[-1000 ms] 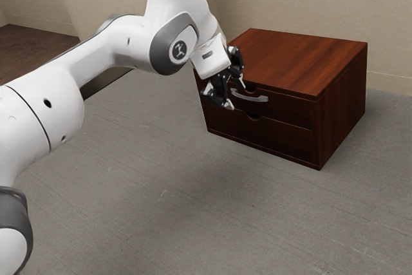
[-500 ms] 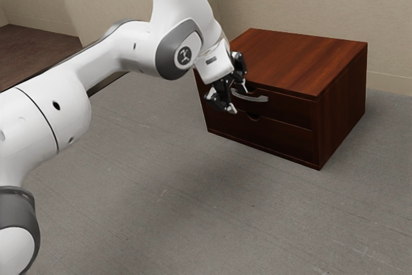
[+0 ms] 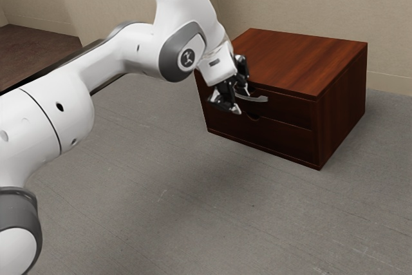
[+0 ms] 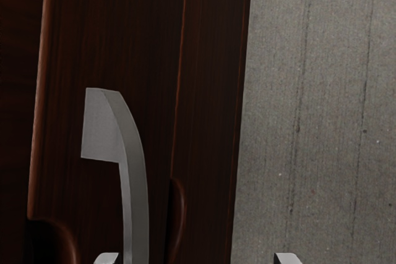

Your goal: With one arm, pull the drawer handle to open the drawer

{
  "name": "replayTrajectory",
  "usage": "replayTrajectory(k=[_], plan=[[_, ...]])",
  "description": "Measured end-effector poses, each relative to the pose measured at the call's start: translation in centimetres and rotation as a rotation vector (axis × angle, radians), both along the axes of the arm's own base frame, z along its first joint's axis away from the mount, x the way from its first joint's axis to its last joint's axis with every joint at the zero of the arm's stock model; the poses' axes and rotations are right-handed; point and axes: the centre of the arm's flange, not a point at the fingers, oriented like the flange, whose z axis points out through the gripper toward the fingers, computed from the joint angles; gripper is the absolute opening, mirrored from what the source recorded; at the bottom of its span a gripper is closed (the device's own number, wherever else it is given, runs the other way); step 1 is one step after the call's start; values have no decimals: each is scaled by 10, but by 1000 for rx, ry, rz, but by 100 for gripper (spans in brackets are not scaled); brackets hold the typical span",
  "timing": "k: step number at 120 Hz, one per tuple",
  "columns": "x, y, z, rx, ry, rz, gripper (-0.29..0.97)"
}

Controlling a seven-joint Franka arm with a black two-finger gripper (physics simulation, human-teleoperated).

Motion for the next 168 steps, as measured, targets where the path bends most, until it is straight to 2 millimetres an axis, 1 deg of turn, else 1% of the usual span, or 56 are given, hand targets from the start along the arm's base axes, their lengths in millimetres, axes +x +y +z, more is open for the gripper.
replayTrajectory(k=[26,57,73,102,137,168], plan=[[-2,-4,5,4,-6,-4,12],[-3,-4,5,4,-4,2,5],[-6,-4,9,3,-3,8,2],[-23,2,13,7,16,33,0],[-39,1,8,4,41,46,-1],[-58,0,6,1,47,55,-3]])
